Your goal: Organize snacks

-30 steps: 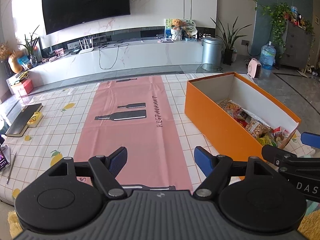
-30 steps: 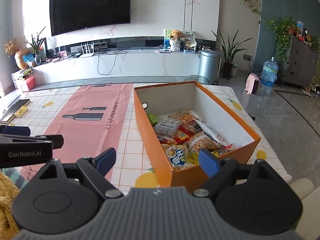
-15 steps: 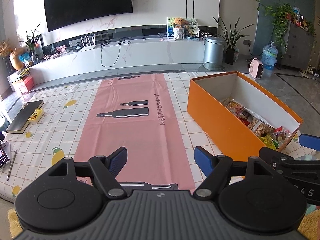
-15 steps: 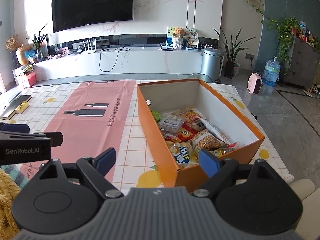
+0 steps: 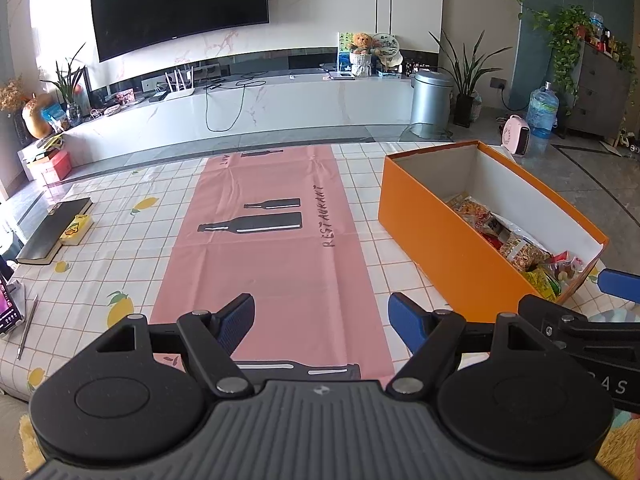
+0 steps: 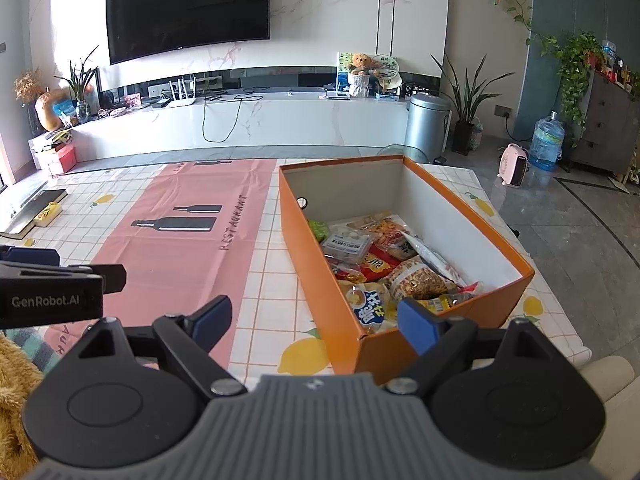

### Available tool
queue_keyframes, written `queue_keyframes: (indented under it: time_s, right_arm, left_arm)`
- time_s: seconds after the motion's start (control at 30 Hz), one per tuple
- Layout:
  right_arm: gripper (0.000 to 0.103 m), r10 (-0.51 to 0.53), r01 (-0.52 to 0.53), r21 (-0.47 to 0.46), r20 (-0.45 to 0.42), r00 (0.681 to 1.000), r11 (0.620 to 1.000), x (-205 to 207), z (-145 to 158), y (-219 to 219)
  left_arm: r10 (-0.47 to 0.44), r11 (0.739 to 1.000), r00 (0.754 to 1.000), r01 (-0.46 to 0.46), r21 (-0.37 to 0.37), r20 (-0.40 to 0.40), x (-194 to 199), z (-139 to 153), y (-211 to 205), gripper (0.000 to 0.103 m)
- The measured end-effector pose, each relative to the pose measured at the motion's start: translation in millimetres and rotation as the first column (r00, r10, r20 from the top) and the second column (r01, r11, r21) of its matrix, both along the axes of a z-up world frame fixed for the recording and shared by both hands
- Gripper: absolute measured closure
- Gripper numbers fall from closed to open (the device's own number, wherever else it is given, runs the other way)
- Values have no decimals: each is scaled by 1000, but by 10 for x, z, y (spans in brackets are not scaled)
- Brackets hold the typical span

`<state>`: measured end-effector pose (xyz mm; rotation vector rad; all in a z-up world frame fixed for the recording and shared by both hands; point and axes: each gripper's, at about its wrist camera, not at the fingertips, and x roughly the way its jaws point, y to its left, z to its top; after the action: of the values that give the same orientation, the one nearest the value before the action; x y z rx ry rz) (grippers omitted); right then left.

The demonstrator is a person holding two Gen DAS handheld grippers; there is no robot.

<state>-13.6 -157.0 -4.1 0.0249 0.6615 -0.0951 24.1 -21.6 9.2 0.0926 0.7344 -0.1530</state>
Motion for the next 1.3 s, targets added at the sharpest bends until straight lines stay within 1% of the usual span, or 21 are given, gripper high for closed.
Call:
queue_keyframes:
  time_s: [1.3]
  right_arm:
    - [15, 0, 0, -1, 6, 1000, 1000, -4, 27, 5]
  left_arm:
    - [12, 1000, 1000, -12, 3, 1, -5, 32, 22, 14]
